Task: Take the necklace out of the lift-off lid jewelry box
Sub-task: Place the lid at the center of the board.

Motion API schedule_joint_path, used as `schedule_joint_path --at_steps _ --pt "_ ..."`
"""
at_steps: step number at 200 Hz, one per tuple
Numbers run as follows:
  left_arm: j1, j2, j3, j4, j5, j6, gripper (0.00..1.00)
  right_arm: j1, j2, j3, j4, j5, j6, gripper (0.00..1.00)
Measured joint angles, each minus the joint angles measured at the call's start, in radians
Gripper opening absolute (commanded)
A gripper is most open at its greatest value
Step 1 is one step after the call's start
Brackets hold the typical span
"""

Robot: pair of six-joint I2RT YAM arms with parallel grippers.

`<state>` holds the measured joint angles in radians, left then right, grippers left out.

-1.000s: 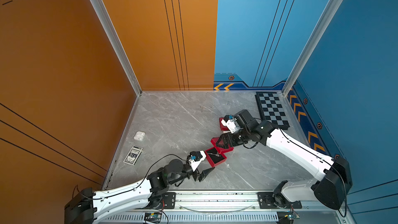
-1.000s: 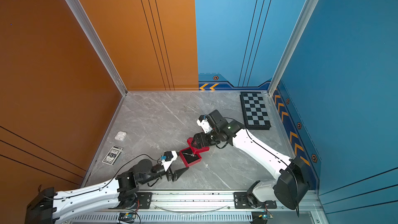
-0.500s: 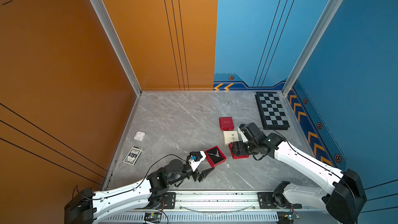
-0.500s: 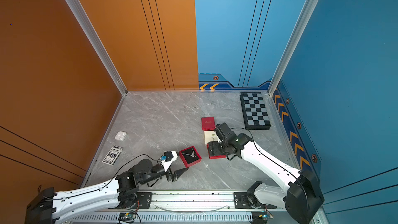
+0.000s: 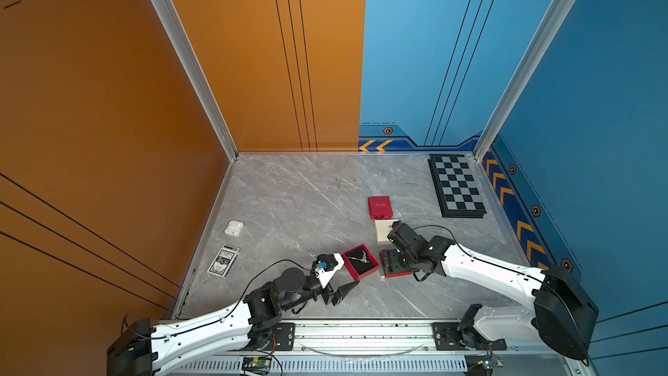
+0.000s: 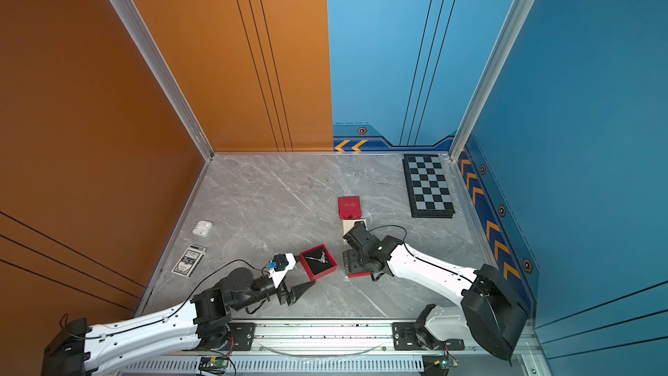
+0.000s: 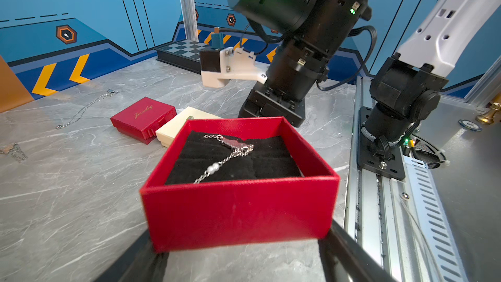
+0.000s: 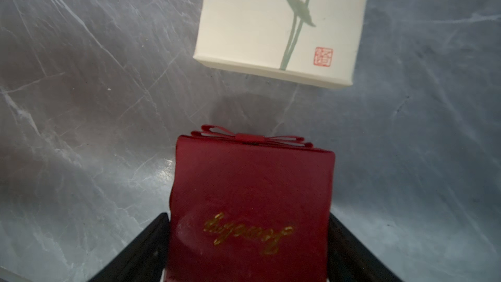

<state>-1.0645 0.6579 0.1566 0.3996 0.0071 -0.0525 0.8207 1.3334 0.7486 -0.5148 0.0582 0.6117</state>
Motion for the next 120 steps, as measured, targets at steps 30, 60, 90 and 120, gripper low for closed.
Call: schedule_joint_path --at_steps 30,60,90,120 --pt "0.0 -0.008 0.0 -0.005 0.0 0.0 0.72 0.011 0.046 0.0 0.029 0.008 0.007 0.93" --pt "0.0 -0.01 0.0 -0.008 -0.001 0.0 0.72 0.011 0.045 0.0 0.029 0.015 0.007 0.95" --pt "0.0 -0.011 0.0 -0.008 -0.001 0.0 0.72 0.011 0.009 0.013 0.01 0.018 0.005 0.92" --pt "0.0 -0.011 0.0 -0.008 -0.003 0.0 0.72 0.008 -0.062 0.076 -0.033 0.018 -0.015 0.81"
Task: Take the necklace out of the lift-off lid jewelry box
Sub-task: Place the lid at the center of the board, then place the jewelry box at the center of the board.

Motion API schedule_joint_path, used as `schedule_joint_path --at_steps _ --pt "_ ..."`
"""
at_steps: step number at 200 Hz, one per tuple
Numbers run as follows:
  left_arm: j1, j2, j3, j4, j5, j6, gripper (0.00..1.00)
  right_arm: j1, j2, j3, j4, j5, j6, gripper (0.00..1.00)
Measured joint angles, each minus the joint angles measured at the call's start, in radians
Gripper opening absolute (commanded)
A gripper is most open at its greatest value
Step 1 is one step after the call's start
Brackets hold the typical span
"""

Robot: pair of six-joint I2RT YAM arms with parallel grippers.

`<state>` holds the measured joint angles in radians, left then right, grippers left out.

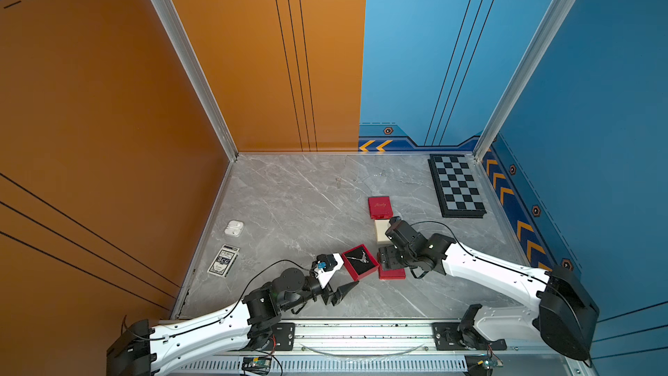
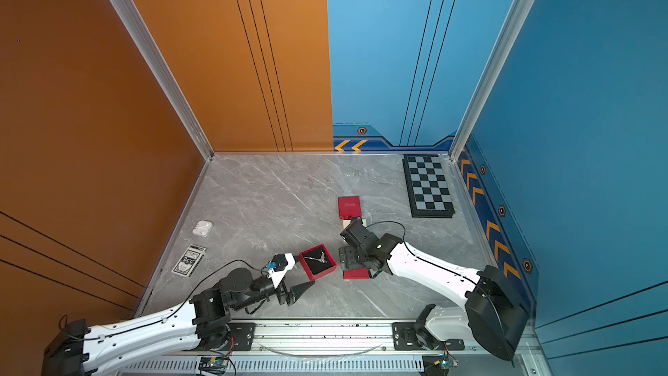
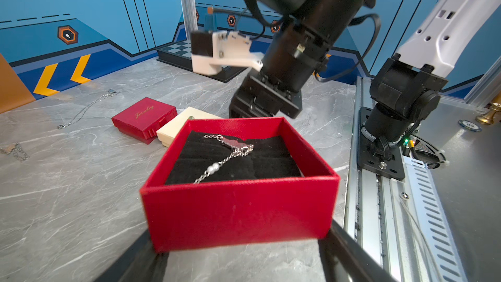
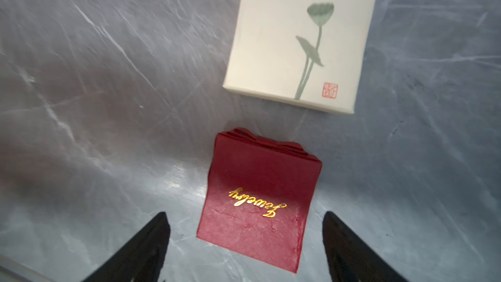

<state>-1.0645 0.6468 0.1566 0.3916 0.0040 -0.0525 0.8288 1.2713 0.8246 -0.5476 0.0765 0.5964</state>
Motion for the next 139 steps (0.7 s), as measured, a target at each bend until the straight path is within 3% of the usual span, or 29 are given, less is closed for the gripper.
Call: schedule_joint_path --at_steps 46,139 --pt "0.0 0.0 0.0 0.0 0.0 0.0 0.72 -0.027 -0.096 0.103 -0.042 -0.045 -0.034 0.56" --pt "0.0 0.0 0.0 0.0 0.0 0.0 0.72 0.054 -0.104 0.186 -0.044 -0.168 -0.041 0.43"
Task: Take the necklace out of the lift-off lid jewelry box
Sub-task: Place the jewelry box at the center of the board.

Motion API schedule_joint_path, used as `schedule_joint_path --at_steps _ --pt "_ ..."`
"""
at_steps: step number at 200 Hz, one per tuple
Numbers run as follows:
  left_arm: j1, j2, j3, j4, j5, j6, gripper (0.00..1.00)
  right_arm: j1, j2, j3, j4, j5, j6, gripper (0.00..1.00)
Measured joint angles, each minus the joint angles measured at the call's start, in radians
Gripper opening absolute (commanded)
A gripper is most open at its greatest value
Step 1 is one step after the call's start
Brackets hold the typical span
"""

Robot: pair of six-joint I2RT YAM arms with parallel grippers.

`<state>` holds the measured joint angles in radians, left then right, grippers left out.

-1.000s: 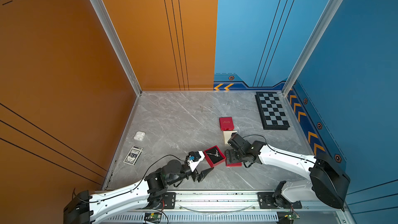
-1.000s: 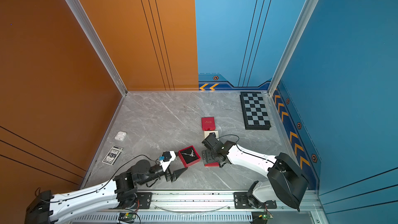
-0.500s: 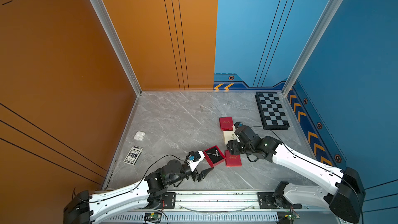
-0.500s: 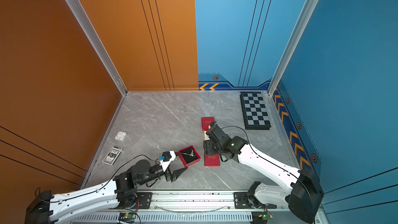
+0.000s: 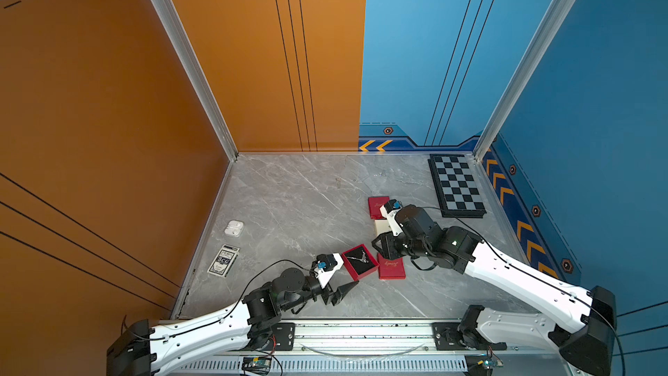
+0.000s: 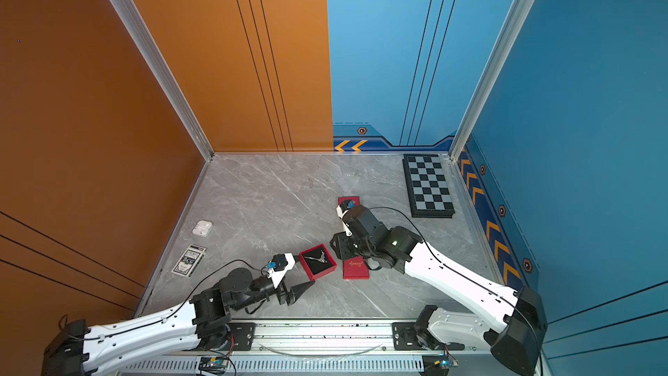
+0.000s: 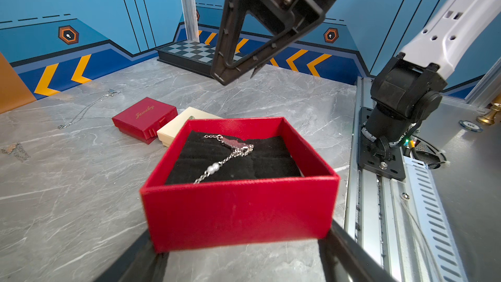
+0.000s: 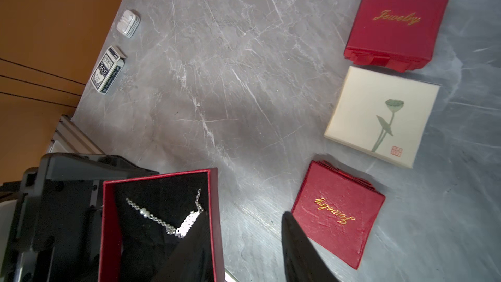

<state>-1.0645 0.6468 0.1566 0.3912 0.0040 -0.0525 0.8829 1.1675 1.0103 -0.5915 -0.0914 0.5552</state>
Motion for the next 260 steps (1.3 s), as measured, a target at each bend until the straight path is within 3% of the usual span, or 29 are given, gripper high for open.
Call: schedule_joint_path --at_steps 109,202,254,260 --pt "0.0 -0.013 0.0 0.0 0.0 0.0 0.72 0.048 0.068 0.0 0.002 -0.035 0.003 0.28" --pt "0.0 -0.024 0.0 -0.016 0.0 -0.001 0.73 0.057 0.085 0.001 0.026 -0.066 -0.001 0.03" --pt "0.0 -0.024 0.0 -0.014 -0.008 -0.012 0.85 0.057 0.088 0.014 0.023 -0.067 -0.002 0.0" --pt "0.0 -0.025 0.0 -0.014 -0.01 -0.016 0.91 0.057 0.088 0.014 0.023 -0.067 -0.001 0.0"
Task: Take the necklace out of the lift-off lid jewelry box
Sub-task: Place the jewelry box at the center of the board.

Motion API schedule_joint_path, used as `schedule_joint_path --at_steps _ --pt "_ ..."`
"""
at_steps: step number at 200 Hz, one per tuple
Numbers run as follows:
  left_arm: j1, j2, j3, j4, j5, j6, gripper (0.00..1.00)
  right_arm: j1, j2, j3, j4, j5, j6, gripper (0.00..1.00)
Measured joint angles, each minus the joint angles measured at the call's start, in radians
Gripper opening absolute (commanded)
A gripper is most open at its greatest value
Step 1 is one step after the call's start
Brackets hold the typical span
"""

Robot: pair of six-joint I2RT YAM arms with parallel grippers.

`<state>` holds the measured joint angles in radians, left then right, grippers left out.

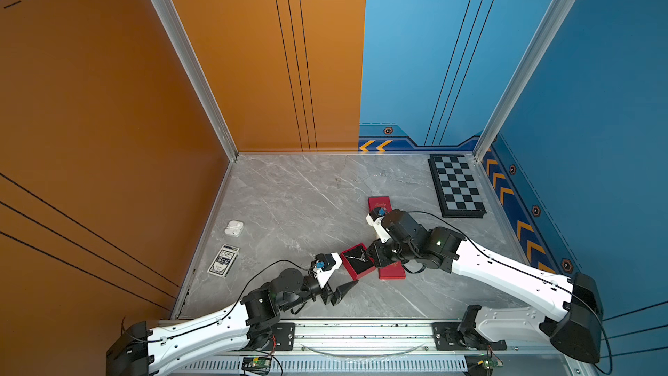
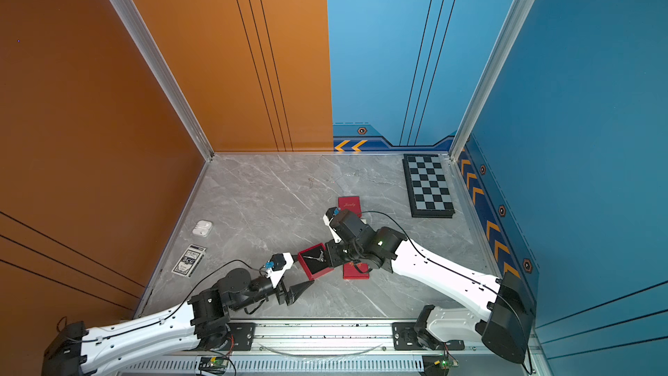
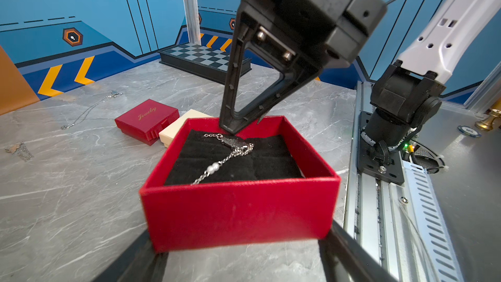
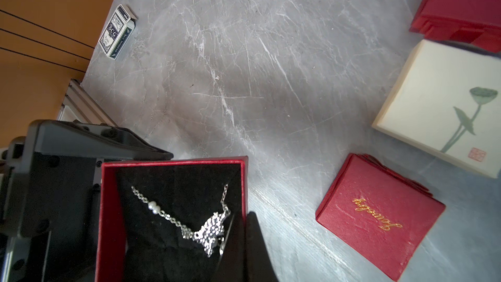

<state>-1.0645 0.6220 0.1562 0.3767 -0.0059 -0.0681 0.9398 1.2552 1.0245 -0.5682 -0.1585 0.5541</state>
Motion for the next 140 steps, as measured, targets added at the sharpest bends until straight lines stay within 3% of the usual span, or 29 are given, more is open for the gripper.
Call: schedule_joint_path --at_steps 75,140 --pt "0.0 -0.026 -0.005 -0.001 -0.043 -0.018 0.99 0.003 0.0 0.003 0.002 0.005 0.005 0.0" --pt "0.0 -0.027 -0.007 -0.008 -0.081 -0.032 0.98 -0.012 0.0 0.004 0.002 0.034 0.012 0.0"
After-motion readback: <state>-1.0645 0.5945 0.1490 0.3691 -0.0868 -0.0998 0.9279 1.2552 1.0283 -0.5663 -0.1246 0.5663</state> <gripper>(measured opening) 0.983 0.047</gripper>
